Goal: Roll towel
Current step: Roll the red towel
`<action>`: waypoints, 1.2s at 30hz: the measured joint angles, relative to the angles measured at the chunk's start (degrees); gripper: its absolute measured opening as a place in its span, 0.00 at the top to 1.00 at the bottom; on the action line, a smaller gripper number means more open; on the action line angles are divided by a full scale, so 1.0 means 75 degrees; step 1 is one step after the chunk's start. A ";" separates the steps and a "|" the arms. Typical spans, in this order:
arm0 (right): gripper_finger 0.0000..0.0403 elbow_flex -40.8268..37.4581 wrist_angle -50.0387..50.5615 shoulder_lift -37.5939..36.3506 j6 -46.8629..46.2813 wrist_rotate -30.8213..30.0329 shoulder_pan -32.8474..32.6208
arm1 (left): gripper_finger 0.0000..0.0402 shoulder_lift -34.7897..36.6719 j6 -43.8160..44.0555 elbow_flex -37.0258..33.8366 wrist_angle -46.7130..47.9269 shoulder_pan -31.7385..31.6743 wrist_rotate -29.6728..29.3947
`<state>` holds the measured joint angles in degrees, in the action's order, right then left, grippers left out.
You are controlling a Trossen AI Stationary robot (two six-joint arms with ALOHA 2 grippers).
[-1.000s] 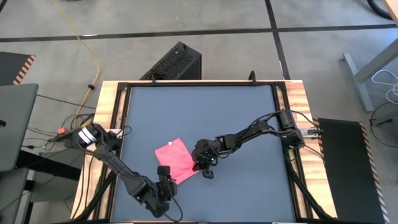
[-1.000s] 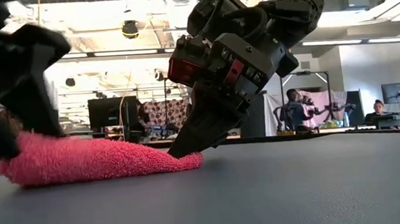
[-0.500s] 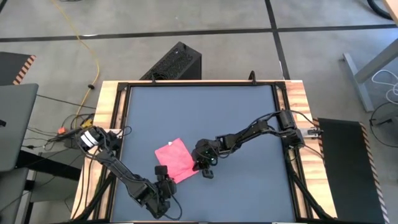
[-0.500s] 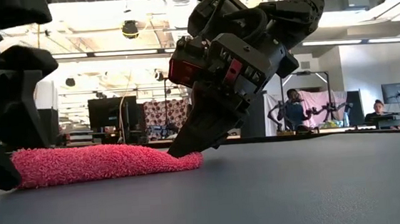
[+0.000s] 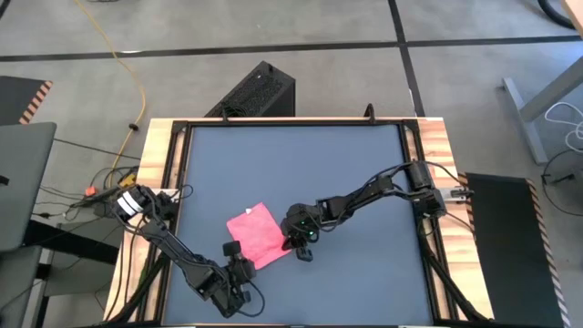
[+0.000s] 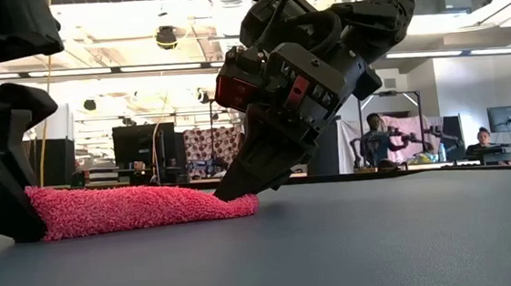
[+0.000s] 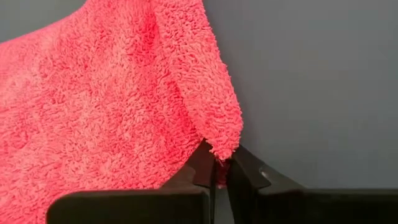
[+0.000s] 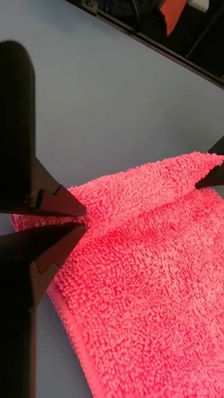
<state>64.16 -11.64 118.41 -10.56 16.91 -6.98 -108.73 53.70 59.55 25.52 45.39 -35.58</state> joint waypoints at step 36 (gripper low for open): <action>0.54 0.0009 0.0489 -0.0763 0.3839 -0.2064 -0.0965 | 1.00 0.0026 0.0759 -0.0012 0.0014 0.0198 0.0432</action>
<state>64.23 -7.98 112.69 18.23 1.43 -14.22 -108.53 59.40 59.46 25.63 46.87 -32.34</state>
